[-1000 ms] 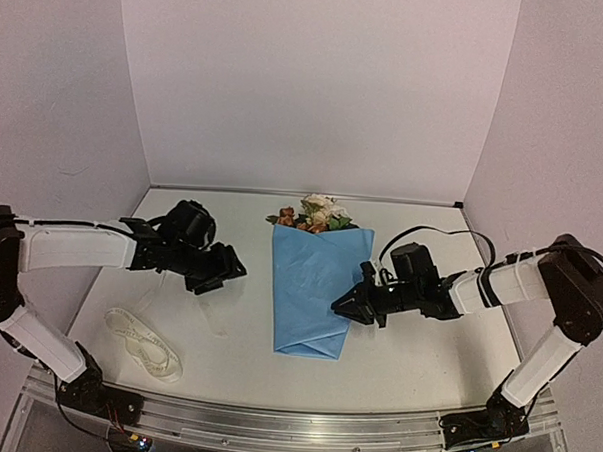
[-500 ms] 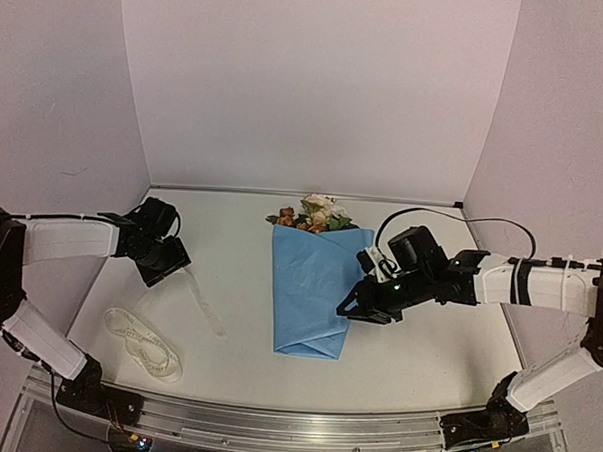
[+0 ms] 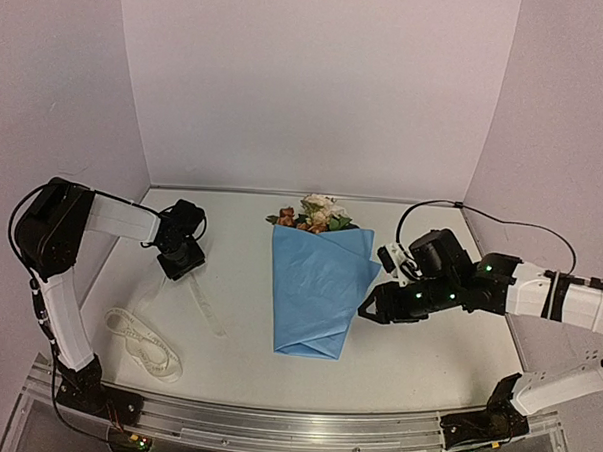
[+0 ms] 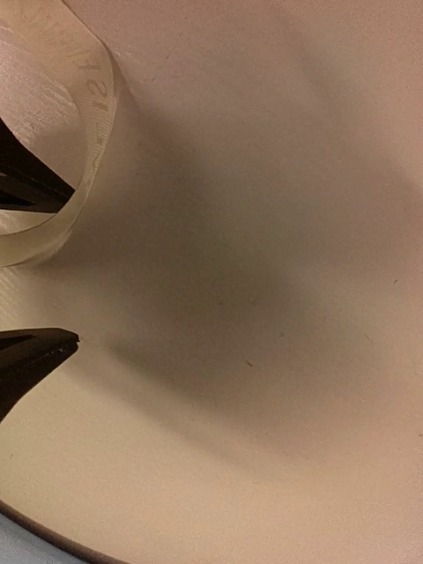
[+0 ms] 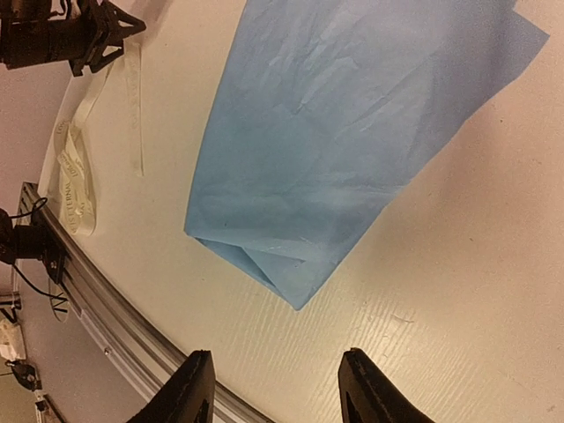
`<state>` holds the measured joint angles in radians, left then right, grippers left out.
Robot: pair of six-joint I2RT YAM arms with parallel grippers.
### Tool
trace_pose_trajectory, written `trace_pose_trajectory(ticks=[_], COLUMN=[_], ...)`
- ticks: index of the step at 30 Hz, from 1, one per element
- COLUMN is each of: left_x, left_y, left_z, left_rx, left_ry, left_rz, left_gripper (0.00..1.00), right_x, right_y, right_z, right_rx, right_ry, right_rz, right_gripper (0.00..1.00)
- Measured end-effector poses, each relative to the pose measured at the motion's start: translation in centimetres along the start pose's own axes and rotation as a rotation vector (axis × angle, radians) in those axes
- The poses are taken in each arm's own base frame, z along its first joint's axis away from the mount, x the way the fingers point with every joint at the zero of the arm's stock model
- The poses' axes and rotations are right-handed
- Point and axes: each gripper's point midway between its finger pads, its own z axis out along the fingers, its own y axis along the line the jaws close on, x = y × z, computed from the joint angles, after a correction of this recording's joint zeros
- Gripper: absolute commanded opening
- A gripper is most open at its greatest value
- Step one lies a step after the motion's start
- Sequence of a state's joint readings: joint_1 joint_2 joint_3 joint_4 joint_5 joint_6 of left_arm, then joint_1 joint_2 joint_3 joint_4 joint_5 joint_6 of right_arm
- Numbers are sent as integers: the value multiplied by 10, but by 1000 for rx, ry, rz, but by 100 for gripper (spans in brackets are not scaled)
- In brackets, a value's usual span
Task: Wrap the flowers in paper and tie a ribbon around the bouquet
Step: Pick up the ribbon from the corner of the board.
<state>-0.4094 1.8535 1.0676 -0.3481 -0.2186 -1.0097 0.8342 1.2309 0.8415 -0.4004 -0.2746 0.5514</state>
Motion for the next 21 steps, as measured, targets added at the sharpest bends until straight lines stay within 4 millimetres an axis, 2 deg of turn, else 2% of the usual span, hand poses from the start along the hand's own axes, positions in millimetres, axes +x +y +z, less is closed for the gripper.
trace_pose_trajectory(ticks=[3, 4, 5, 9, 12, 15, 18, 21], left_x=[0, 0, 1, 11, 27, 54, 82, 108], left_y=[-3, -3, -3, -6, -15, -38, -70, -96], left_z=[1, 1, 2, 2, -9, -40, -87, -139], left_rx=[12, 14, 16, 37, 87, 191, 346, 512], left_ry=[-1, 0, 4, 30, 69, 112, 152, 198], left_rz=[-23, -37, -34, -8, 47, 124, 200, 247], left_gripper=[8, 3, 0, 0, 0, 0, 0, 0], right_x=[4, 4, 4, 4, 2, -1, -2, -1], right_y=[-7, -8, -9, -10, -6, 4, 19, 41], right_z=[-4, -4, -4, -4, -1, 2, 12, 30], right_rx=[30, 40, 48, 78, 82, 67, 47, 11], right_ry=[-3, -5, -8, -23, -50, -78, -89, -95], right_rz=[-13, -18, -24, -75, -142, -220, -325, -445], right_gripper=[47, 46, 47, 50, 50, 51, 54, 57])
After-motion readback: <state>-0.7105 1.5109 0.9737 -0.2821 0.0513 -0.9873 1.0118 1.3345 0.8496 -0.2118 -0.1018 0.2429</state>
